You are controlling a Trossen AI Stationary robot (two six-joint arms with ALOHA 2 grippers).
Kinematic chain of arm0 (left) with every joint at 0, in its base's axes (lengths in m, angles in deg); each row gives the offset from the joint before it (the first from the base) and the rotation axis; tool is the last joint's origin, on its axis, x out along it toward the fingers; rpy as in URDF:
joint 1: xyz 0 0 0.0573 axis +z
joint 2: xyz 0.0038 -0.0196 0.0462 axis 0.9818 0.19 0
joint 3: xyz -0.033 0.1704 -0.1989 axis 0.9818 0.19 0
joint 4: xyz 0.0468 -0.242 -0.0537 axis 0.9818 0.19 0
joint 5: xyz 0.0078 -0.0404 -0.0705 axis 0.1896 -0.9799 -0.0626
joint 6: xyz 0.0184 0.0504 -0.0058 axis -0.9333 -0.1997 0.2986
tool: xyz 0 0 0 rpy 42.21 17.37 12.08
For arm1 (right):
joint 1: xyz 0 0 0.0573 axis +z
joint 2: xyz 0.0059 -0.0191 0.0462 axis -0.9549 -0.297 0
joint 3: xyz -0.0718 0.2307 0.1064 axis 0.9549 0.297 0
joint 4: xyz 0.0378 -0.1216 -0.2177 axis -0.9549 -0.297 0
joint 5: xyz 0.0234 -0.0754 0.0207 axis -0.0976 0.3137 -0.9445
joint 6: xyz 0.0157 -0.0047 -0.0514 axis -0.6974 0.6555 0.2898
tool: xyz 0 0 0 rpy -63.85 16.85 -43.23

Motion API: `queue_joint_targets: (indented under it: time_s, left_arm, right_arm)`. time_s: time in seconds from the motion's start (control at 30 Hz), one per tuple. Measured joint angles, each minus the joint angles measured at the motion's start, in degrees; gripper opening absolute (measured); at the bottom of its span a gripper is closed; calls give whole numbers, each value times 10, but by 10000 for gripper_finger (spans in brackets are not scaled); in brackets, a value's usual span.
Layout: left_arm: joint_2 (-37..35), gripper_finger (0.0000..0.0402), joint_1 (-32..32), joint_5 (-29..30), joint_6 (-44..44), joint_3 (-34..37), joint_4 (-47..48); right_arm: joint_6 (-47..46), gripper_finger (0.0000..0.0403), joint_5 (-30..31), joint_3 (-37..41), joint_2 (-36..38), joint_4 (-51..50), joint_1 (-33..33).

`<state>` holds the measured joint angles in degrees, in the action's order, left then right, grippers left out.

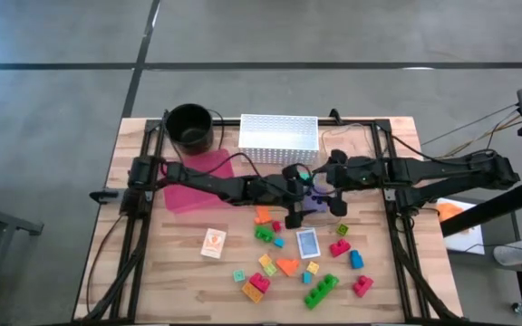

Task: Pick & Place Toys
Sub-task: Put the purple dice into the left transparent bin, then put the yellow game card into the pink bin

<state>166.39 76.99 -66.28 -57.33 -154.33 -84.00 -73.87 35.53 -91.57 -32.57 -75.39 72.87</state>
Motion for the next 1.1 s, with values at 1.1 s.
queue_joint_targets:
  time_s: [1.1]
  left_arm:
    - [-123,386,-18,30,-5,-8,325]
  right_arm:
    - [-87,378,-19,-9,-24,-50,29]
